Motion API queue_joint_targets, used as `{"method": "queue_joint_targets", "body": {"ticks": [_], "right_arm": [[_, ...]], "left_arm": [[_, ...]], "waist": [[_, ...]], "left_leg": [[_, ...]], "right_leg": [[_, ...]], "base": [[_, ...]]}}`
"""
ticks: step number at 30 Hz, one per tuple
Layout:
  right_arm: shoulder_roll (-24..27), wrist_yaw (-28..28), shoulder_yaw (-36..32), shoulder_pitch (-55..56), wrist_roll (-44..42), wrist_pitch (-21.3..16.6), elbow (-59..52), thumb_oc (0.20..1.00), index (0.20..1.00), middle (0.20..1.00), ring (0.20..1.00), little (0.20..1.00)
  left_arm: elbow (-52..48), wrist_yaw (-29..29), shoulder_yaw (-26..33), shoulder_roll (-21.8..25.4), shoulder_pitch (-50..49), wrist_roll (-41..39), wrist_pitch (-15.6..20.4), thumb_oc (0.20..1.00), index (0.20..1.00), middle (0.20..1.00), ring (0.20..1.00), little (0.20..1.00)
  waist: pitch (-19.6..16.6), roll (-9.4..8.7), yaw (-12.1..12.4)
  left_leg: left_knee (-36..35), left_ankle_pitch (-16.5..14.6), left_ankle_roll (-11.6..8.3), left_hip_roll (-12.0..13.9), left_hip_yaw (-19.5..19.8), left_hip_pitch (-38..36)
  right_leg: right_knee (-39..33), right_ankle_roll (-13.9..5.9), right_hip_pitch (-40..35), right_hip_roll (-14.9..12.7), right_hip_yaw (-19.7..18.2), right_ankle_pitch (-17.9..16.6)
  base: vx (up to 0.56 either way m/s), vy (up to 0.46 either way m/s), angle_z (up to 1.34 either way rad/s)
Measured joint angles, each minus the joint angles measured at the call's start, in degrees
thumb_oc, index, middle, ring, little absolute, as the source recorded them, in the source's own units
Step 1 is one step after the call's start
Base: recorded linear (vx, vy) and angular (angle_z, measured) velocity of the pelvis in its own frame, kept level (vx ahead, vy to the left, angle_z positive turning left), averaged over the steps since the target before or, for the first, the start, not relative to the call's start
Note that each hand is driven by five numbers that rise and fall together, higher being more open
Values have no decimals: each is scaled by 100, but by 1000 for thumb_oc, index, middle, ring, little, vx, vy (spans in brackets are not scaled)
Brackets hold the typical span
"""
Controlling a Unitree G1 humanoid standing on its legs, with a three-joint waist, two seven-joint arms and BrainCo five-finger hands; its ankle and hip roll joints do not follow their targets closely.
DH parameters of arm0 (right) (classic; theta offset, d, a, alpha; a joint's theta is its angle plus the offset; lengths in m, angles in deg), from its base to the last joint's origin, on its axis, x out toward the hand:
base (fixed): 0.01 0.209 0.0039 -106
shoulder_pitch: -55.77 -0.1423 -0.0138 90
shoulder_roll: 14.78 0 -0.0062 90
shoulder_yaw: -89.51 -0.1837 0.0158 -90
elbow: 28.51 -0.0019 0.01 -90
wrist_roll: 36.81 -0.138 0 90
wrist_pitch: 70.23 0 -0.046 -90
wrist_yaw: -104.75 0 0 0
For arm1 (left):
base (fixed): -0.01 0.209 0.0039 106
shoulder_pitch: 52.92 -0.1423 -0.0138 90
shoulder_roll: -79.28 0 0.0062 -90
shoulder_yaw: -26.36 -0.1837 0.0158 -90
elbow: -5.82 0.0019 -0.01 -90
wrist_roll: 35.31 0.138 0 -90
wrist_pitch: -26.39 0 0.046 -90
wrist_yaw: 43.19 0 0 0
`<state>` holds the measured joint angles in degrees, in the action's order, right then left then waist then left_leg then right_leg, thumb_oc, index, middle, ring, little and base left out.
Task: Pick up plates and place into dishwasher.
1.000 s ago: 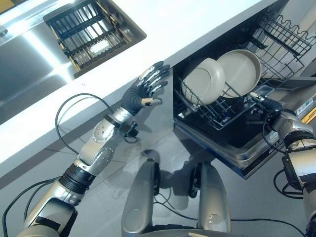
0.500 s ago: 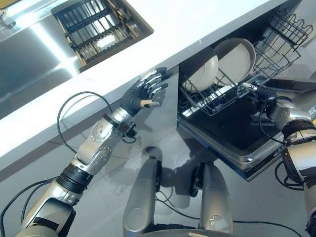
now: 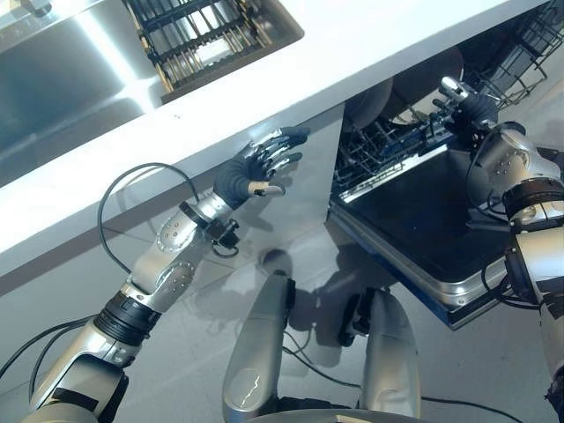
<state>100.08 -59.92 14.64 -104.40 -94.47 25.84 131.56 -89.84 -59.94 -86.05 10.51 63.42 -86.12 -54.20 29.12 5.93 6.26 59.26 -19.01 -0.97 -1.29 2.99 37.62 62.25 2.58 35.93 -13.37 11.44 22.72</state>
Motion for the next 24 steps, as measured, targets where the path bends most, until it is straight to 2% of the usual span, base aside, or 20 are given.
{"method": "queue_joint_targets", "body": {"ticks": [3, 7, 11, 13, 15, 16, 18, 19, 22, 24], "right_arm": [[15, -226, -184, 168, 85, -233, -158, 1000, 1000, 1000, 1000, 1000], [106, -1307, -401, 1056, 949, -484, -870, 1000, 1000, 1000, 1000, 1000], [89, -2292, -750, 2260, 1663, -580, -1578, 1000, 1000, 1000, 1000, 1000], [40, -2856, -1108, 2916, 2033, -615, -2169, 1000, 1000, 1000, 1000, 1000], [-42, -3614, -1551, 3745, 2605, -906, -2732, 1000, 1000, 1000, 1000, 1000], [-60, -3953, -1675, 4000, 2833, -1023, -2766, 1000, 1000, 1000, 1000, 1000], [-236, -4849, -2243, 4685, 3336, -1361, -3108, 1000, 1000, 1000, 1000, 1000], [-388, -5232, -2469, 4980, 3405, -1573, -3231, 1000, 1000, 1000, 1000, 1000], [-758, -5830, -3006, 5472, 3342, -1981, -3318, 1000, 1000, 1000, 1000, 1000], [-937, -5982, -3127, 5516, 3092, -2215, -3087, 1000, 1000, 1000, 1000, 1000]], "left_arm": [[-2, -124, 39, 1, -58, -5, 30, 1000, 1000, 1000, 1000, 1000], [4, -160, 45, -14, -229, 5, 160, 1000, 1000, 1000, 1000, 1000], [-24, -147, 132, -8, -514, 76, 398, 1000, 1000, 1000, 1000, 1000], [-25, -2, 166, -38, -563, 289, 577, 1000, 1000, 1000, 1000, 1000], [-79, 191, 256, -50, -689, 541, 710, 1000, 1000, 1000, 1000, 1000], [-95, 248, 338, -72, -763, 641, 769, 1000, 1000, 1000, 1000, 1000], [-108, 415, 441, -222, -894, 769, 865, 1000, 1000, 1000, 1000, 1000], [-114, 461, 559, -322, -1015, 849, 907, 1000, 1000, 1000, 1000, 1000], [-95, 548, 704, -469, -1162, 953, 993, 1000, 1000, 1000, 1000, 1000], [-77, 549, 740, -487, -1163, 954, 1058, 1000, 1000, 1000, 1000, 1000]], "waist": [[6, -15, -8], [17, -53, -112], [21, -314, -201], [41, -497, -423], [32, -606, -533], [28, -644, -706], [32, -664, -841], [30, -717, -1012], [21, -738, -1217], [19, -737, -1278]], "left_leg": [[-3, -2, 2, 14, -10, -3], [-101, -5, 8, 132, -84, -142], [-233, -31, 54, 217, -231, -342], [-224, -56, 86, 279, -331, -407], [-218, -125, 143, 309, -404, -478], [-209, -154, 161, 326, -476, -517], [-223, -200, 216, 353, -543, -606], [-232, -235, 230, 377, -628, -682], [-249, -297, 253, 407, -709, -790], [-272, -301, 255, 423, -758, -836]], "right_leg": [[-23, -15, -7, 10, -5, -12], [-257, -40, -130, 127, -48, -132], [-438, -92, -270, 240, -173, -214], [-463, -138, -278, 317, -325, -238], [-487, -165, -310, 416, -454, -249], [-507, -188, -327, 433, -527, -252], [-552, -253, -389, 517, -645, -258], [-578, -292, -411, 525, -736, -268], [-624, -329, -478, 566, -804, -295], [-636, -314, -489, 569, -850, -306]], "base": [[-63, 70, -2], [-64, 87, -15], [-41, 86, -21], [-49, 143, -17], [-3, 108, -25], [12, 99, -22], [9, 84, -23], [3, 49, -26], [0, 46, -20], [10, 9, -12]]}}
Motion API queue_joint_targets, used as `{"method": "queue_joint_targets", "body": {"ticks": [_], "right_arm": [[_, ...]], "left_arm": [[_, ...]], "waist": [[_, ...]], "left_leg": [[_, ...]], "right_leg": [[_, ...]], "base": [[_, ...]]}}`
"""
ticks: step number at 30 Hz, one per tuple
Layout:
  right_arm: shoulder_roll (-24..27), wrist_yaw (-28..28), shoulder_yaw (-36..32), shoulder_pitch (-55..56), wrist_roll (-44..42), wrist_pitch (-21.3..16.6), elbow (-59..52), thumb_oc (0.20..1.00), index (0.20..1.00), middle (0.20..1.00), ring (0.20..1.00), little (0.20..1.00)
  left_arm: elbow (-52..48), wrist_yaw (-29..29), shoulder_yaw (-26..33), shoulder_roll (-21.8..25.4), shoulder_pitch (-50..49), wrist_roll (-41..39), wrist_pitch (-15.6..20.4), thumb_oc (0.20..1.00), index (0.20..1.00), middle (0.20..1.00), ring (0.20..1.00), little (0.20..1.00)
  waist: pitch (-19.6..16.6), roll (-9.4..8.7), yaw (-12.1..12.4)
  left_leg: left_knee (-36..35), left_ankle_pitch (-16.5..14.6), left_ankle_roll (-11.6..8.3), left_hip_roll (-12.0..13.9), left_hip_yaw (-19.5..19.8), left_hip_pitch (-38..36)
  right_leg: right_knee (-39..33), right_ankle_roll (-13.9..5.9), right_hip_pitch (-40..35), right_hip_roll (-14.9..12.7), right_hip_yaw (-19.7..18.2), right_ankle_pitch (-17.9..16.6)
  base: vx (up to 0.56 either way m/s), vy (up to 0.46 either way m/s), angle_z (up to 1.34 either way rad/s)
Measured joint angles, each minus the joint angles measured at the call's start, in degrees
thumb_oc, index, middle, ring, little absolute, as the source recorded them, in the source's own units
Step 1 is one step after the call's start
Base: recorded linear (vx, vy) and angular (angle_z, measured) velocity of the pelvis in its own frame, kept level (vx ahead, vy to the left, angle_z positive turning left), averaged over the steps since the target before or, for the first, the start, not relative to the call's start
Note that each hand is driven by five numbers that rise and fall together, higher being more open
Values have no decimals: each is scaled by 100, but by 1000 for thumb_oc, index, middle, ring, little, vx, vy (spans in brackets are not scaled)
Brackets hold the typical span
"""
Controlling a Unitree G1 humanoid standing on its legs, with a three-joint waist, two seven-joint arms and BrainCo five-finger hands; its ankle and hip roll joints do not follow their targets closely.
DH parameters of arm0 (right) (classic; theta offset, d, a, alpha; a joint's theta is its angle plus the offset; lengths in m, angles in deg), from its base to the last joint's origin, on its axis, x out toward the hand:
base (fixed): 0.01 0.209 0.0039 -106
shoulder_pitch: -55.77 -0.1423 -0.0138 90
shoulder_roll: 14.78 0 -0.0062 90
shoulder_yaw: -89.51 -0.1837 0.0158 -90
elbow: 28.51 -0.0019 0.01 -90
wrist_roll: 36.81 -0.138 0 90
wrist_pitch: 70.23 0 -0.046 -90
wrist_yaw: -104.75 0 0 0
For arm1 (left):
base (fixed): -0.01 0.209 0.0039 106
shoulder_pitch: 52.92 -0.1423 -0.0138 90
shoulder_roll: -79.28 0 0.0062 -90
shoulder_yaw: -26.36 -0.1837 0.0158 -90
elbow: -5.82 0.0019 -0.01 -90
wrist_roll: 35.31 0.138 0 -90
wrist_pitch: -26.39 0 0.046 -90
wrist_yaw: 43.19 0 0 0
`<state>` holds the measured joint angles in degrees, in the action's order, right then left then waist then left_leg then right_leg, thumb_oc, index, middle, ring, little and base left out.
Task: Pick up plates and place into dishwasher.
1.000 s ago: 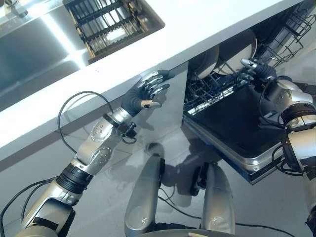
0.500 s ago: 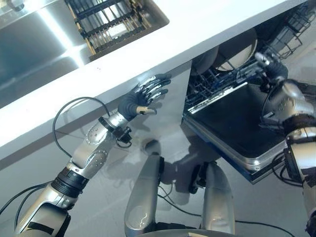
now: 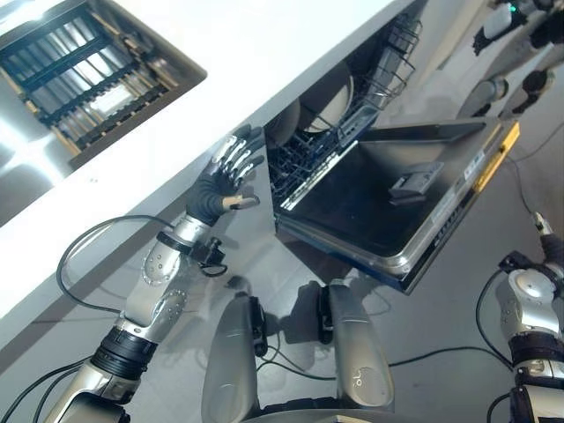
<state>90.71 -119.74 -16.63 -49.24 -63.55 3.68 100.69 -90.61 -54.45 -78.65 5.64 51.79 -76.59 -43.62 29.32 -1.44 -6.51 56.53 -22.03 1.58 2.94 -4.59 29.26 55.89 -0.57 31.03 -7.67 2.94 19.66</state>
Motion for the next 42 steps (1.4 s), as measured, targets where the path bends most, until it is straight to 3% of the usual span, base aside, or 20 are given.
{"method": "queue_joint_targets", "body": {"ticks": [3, 6, 13, 17, 24, 32, 37, 42], "right_arm": [[-249, 212, 41, -85, -736, 19, 690, 1000, 1000, 1000, 1000, 1000], [-299, 980, 127, -272, -1662, 152, 1768, 1000, 1000, 1000, 1000, 1000], [-375, 4161, 1162, -842, -3470, 1185, 2832, 1000, 1000, 1000, 1000, 1000], [-270, 5692, 1492, -903, -4029, 1606, 3096, 1000, 1000, 1000, 1000, 1000], [60, 6528, 1925, -958, -4155, 2029, 2964, 1000, 1000, 1000, 1000, 1000], [145, 6628, 2437, -1123, -4375, 2141, 1252, 1000, 1000, 1000, 1000, 1000], [-204, 6779, 2617, -2066, -4474, 2145, 768, 1000, 1000, 1000, 1000, 1000], [-230, 6719, 2749, -2637, -4485, 2164, 681, 1000, 1000, 1000, 1000, 1000]], "left_arm": [[14, 11, -78, 1, 13, 0, 58, 1000, 1000, 1000, 1000, 1000], [14, 83, -288, 5, 131, -2, 59, 1000, 1000, 1000, 1000, 1000], [14, 244, -641, 3, 568, -10, -99, 1000, 1000, 1000, 1000, 1000], [20, 168, -616, 31, 624, -67, -283, 1000, 1000, 1000, 1000, 1000], [99, -211, -472, 77, 620, -285, -434, 1000, 1000, 1000, 1000, 1000], [115, -609, -96, 248, 420, -459, -550, 1000, 1000, 1000, 1000, 1000], [114, -1022, -129, 262, 437, -465, -714, 1000, 1000, 1000, 1000, 1000], [115, -1429, -303, 265, 589, -704, -940, 1000, 1000, 1000, 1000, 1000]], "waist": [[-4, 11, 11], [-48, 93, 149], [-121, 340, 428], [-131, 369, 471], [-132, 389, 590], [-130, 394, 656], [-132, 420, 917], [-121, 452, 1059]], "left_leg": [[-75, 2, -4, -2, -17, -128], [-168, 14, -9, -25, -9, -234], [-212, 62, -68, -137, 150, -245], [-248, 131, -91, -244, 268, -160], [-262, 170, -128, -278, 371, -139], [-290, 205, -192, -251, 586, -110], [-255, 204, -192, -216, 717, -134], [-366, 218, -275, -246, 671, -276]], "right_leg": [[-21, 1, -100, -11, -1, 9], [-75, 6, -189, -16, 9, 14], [-72, 16, -267, -90, 154, 57], [-23, 44, -254, -204, 255, 100], [20, 113, -245, -262, 407, 123], [20, 302, -240, -340, 767, 112], [8, 447, -271, -394, 1005, 166], [-31, 361, -482, -480, 1058, 228]], "base": [[10, -38, -1], [-1, -73, 1], [-11, -90, 10], [-21, -87, 20], [3, -47, -2], [14, -40, -6], [63, -33, 3], [55, -13, 18]]}}
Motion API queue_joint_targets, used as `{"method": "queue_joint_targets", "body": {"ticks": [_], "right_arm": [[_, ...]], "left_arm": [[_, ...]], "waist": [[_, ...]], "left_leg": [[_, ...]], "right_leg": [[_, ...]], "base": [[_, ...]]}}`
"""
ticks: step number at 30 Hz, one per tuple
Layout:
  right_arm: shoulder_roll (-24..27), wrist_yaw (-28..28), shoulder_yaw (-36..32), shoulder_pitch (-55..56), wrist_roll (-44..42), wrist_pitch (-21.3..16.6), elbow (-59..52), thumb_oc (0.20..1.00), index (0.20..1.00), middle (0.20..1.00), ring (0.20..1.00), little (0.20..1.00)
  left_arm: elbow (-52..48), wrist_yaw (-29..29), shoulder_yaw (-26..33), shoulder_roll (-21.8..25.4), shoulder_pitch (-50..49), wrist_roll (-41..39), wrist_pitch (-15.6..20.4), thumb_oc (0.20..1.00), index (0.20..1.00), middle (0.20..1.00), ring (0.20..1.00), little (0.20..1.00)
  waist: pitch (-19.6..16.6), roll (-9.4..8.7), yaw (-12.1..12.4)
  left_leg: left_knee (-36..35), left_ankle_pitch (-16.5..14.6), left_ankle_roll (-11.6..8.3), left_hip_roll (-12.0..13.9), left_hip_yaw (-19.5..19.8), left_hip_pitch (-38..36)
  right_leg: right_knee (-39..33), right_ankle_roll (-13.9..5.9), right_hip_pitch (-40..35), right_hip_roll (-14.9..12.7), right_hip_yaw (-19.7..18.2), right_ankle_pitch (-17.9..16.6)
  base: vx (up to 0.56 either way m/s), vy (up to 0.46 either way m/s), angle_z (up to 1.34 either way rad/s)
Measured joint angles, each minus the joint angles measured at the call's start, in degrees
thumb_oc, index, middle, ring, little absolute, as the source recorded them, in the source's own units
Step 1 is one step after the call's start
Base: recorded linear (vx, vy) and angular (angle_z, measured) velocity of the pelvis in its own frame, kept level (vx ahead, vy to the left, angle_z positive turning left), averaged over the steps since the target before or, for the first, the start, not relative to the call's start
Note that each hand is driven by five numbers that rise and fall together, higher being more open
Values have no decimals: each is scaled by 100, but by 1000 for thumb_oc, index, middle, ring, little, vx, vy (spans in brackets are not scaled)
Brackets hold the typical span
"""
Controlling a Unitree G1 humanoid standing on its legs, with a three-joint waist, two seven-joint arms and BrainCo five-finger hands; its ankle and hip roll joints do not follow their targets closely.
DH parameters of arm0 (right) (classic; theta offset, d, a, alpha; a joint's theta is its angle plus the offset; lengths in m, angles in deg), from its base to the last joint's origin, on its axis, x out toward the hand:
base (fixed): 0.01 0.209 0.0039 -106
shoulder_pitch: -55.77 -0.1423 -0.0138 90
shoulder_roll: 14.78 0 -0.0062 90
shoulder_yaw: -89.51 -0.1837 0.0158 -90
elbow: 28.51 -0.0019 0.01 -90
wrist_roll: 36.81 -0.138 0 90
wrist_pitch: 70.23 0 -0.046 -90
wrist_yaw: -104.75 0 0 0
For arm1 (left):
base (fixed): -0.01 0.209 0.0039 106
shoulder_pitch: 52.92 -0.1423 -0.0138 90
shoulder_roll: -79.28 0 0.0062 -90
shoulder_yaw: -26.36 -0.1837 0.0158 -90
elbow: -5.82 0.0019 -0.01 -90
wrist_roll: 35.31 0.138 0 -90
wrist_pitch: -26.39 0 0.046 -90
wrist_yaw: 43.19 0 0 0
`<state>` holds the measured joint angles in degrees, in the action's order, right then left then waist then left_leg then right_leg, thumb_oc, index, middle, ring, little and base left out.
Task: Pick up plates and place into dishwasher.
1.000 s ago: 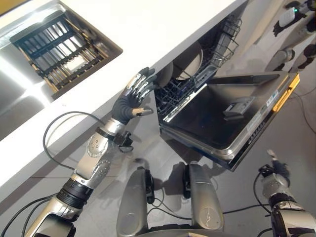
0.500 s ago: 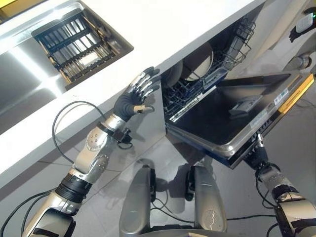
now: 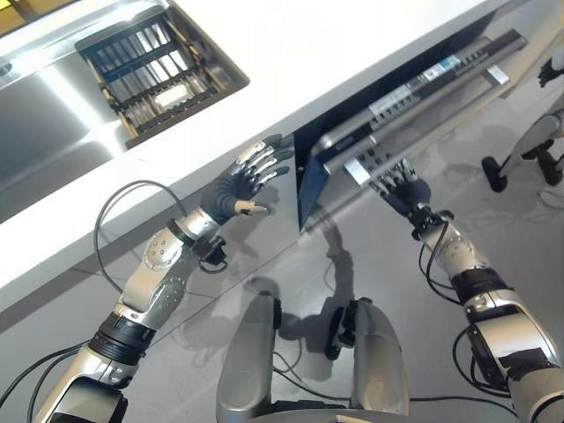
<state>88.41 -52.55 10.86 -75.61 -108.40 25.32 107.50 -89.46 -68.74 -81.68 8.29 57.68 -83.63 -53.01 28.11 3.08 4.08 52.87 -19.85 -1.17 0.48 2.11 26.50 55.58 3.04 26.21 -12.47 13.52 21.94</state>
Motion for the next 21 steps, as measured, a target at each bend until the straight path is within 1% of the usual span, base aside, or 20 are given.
{"method": "queue_joint_targets", "body": {"ticks": [2, 3, 5, 6, 8, 11, 13, 15, 17, 19, 21], "right_arm": [[3, -170, 2, -140, -66, 12, 43, 1000, 1000, 1000, 1000, 1000], [6, -171, 4, -133, -124, 12, 64, 1000, 1000, 1000, 1000, 1000], [7, -158, 12, -133, -167, 18, 159, 1000, 1000, 1000, 1000, 1000], [8, -159, 14, -133, -167, 26, 220, 1000, 1000, 1000, 1000, 1000], [-49, -137, 15, -133, -166, 27, 433, 1000, 1000, 1000, 1000, 1000], [-198, -144, 33, -112, -158, 38, 785, 1000, 1000, 1000, 1000, 1000], [-347, -146, 24, -9, -151, 35, 1094, 1000, 1000, 1000, 1000, 1000], [-609, -168, -2, 261, -121, 26, 1323, 1000, 1000, 1000, 1000, 1000], [-811, -163, -9, 503, -61, 26, 1477, 1000, 1000, 1000, 1000, 1000], [-1030, -113, -13, 831, 79, 39, 1560, 1000, 1000, 1000, 1000, 1000], [-1191, 142, -34, 1032, 256, 118, 1728, 1000, 1000, 1000, 1000, 1000]], "left_arm": [[-1, -167, -97, 2, 86, -255, -77, 1000, 1000, 1000, 1000, 1000], [0, -238, -101, 8, 83, -332, -137, 1000, 1000, 1000, 1000, 1000], [3, -483, -108, 22, 90, -558, -232, 1000, 1000, 1000, 1000, 1000], [3, -700, -136, 14, 92, -720, -303, 1000, 1000, 1000, 1000, 1000], [16, -1228, -194, -29, 100, -910, -509, 1000, 1000, 1000, 1000, 1000], [85, -1791, -415, -47, 123, -929, -761, 1000, 1000, 1000, 1000, 1000], [509, -2098, -626, -212, 95, -921, -1031, 1000, 1000, 1000, 1000, 1000], [1117, -2361, -881, -496, -86, -896, -1283, 1000, 1000, 1000, 1000, 1000], [1830, -2725, -1061, -795, -295, -843, -1535, 1000, 1000, 1000, 1000, 1000], [2718, -3147, -1222, -1074, -592, -549, -1783, 1000, 1000, 1000, 1000, 1000], [3596, -3679, -1268, -1331, -867, -223, -2064, 1000, 1000, 1000, 1000, 1000]], "waist": [[-3, 32, 52], [-4, 32, 34], [-4, 32, -25], [-4, 31, -19], [-7, 28, 7], [-103, 16, 1], [-453, 1, 0], [-821, -37, -6], [-1014, -69, -11], [-1316, -176, -34], [-1539, -285, -58]], "left_leg": [[-81, 24, -38, -35, -4, -74], [-110, 35, -46, -39, -33, -111], [-166, 47, -13, -41, -64, -178], [-241, 60, 12, -47, -102, -267], [-430, 87, 51, -42, -166, -488], [-666, 122, 83, -32, -196, -767], [-989, 231, 119, -57, -206, -832], [-1542, 448, 88, -53, -234, -1104], [-2082, 640, 80, -51, -246, -1495], [-2730, 882, 76, -66, -284, -1861], [-3273, 1097, 74, -46, -345, -2203]], "right_leg": [[-80, -54, -127, -30, 1, 10], [-122, -103, -196, -38, -16, -11], [-184, -124, -313, -26, -91, -21], [-246, -132, -372, -22, -134, -26], [-444, -234, -574, -2, -162, -82], [-723, -350, -858, 34, -185, -155], [-1020, -403, -913, 54, -192, -276], [-1566, -442, -1160, 150, -223, -506], [-2122, -478, -1536, 242, -247, -700], [-2687, -524, -1854, 345, -384, -920], [-3247, -543, -2150, 439, -437, -1160]], "base": [[42, -11, 35], [37, -9, 41], [43, -2, 32], [66, 6, 4], [73, 18, -7], [89, 31, -2], [125, 32, 0], [118, 31, -5], [131, 32, -2], [93, 43, -6], [59, 58, -13]]}}
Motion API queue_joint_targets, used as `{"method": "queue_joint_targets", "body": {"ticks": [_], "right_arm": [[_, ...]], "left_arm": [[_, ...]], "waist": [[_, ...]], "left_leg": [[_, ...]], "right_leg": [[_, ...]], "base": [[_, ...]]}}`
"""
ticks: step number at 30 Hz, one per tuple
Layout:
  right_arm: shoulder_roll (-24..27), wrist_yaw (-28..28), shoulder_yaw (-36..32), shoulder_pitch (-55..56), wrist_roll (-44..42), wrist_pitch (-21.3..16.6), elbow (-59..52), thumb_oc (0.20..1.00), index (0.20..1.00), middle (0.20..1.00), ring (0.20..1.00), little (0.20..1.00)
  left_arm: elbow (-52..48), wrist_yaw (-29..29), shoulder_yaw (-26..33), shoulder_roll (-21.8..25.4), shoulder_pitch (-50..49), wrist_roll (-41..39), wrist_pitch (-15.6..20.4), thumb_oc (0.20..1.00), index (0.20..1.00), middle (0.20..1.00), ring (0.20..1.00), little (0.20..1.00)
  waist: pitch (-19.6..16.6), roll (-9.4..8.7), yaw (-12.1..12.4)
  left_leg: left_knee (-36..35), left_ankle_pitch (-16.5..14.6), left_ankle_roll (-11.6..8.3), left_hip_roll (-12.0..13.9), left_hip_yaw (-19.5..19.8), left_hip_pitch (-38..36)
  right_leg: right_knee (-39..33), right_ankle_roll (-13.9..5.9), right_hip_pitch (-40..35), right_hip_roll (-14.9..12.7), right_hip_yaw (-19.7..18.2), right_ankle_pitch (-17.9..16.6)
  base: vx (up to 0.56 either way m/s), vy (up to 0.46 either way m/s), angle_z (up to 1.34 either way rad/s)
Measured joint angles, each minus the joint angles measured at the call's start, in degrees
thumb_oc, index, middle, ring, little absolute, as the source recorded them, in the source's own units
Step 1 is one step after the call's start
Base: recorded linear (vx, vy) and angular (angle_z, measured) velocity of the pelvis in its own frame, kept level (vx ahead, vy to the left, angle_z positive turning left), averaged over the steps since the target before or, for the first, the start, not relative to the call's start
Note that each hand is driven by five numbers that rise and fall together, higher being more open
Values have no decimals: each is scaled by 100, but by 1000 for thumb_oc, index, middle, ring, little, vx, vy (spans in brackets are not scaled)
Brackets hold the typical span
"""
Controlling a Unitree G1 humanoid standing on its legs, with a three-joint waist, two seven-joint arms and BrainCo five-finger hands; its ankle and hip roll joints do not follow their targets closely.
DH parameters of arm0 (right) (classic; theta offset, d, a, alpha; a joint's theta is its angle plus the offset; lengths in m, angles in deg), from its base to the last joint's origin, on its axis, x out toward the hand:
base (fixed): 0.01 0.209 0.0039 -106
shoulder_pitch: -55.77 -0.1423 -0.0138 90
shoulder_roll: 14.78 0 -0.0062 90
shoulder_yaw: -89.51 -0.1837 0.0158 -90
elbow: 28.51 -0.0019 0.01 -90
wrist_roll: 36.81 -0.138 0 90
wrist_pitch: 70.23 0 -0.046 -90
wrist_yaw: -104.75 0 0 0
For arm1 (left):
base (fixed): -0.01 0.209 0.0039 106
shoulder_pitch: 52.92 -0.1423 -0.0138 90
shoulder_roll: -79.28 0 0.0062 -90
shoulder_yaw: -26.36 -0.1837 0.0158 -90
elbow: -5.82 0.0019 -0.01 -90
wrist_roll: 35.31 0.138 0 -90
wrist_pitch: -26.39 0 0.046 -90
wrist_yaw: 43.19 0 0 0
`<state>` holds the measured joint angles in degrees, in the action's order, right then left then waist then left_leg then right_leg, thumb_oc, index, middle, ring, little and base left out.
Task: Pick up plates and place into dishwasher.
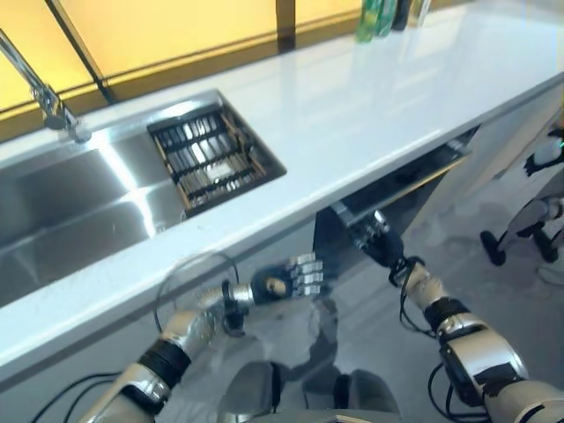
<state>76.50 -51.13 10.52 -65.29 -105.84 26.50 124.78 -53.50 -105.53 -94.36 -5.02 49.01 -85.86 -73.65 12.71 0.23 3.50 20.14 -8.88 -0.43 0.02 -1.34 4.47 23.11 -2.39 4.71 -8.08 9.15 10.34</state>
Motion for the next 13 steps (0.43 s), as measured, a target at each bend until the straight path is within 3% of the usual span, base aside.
{"method": "queue_joint_targets", "body": {"ticks": [3, 6, 9, 13], "right_arm": [[-134, 337, -166, 112, 567, 258, 348, 1000, 1000, 1000, 1000, 1000], [-327, 382, -242, 606, 1291, 470, 538, 1000, 1000, 1000, 1000, 1000], [-690, 231, -363, 1462, 1924, 772, 596, 1000, 1000, 1000, 1000, 1000], [-866, -132, -240, 2455, 2677, 988, 710, 1000, 1000, 1000, 1000, 1000]], "left_arm": [[1031, -644, 64, -255, -337, 552, -220, 1000, 1000, 1000, 1000, 1000], [2142, -628, 579, -578, -579, 998, -182, 1000, 1000, 1000, 1000, 1000], [2769, -92, 1244, -743, -891, 1410, -149, 1000, 1000, 1000, 1000, 1000], [3436, 1379, 1425, -852, -910, 1919, -4, 1000, 1000, 1000, 1000, 1000]], "waist": [[-236, -125, -102], [-530, -236, -115], [-846, -321, -120], [-1001, -239, -173]], "left_leg": [[-459, 181, 14, 11, -7, -257], [-880, 357, 29, 9, -36, -460], [-1406, 580, 41, -15, -56, -641], [-2207, 1002, 36, -26, -72, -918]], "right_leg": [[-610, -39, -321, 97, -66, -266], [-1144, -72, -564, 151, -127, -514], [-1550, -82, -694, 187, -233, -699], [-2112, -42, -835, 232, -241, -989]], "base": [[59, 60, -2], [53, 43, -2], [40, 44, -4], [-7, 61, -4]]}}
